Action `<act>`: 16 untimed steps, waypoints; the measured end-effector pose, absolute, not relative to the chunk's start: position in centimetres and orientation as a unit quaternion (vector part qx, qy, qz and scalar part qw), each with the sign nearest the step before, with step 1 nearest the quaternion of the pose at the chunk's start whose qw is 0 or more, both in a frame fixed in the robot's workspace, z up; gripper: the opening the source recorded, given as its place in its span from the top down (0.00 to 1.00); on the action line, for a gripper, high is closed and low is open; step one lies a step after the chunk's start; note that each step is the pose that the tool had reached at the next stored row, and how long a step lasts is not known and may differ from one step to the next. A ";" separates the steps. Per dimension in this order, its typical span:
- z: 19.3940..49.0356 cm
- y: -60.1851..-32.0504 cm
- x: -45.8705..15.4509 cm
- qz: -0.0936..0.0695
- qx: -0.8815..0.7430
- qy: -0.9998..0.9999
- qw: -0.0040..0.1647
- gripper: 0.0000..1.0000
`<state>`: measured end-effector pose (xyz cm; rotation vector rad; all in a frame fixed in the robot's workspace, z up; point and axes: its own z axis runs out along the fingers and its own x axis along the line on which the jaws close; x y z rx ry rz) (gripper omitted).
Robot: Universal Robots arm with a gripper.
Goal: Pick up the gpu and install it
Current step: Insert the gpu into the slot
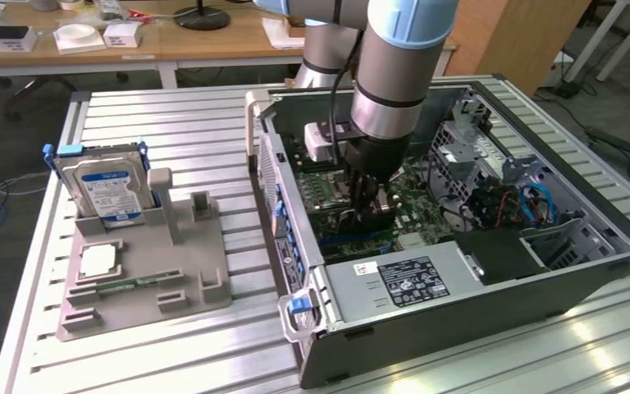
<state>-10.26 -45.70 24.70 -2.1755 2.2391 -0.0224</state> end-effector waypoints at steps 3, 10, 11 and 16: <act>24.7 -45.7 -10.3 -0.007 -0.697 0.717 0.010 0.74; 24.2 -45.7 -10.3 -0.007 -0.697 0.717 0.009 0.74; 24.2 -45.7 -10.3 -0.007 -0.697 0.717 0.009 0.74; 24.2 -45.7 -10.3 -0.007 -0.697 0.717 0.010 0.74</act>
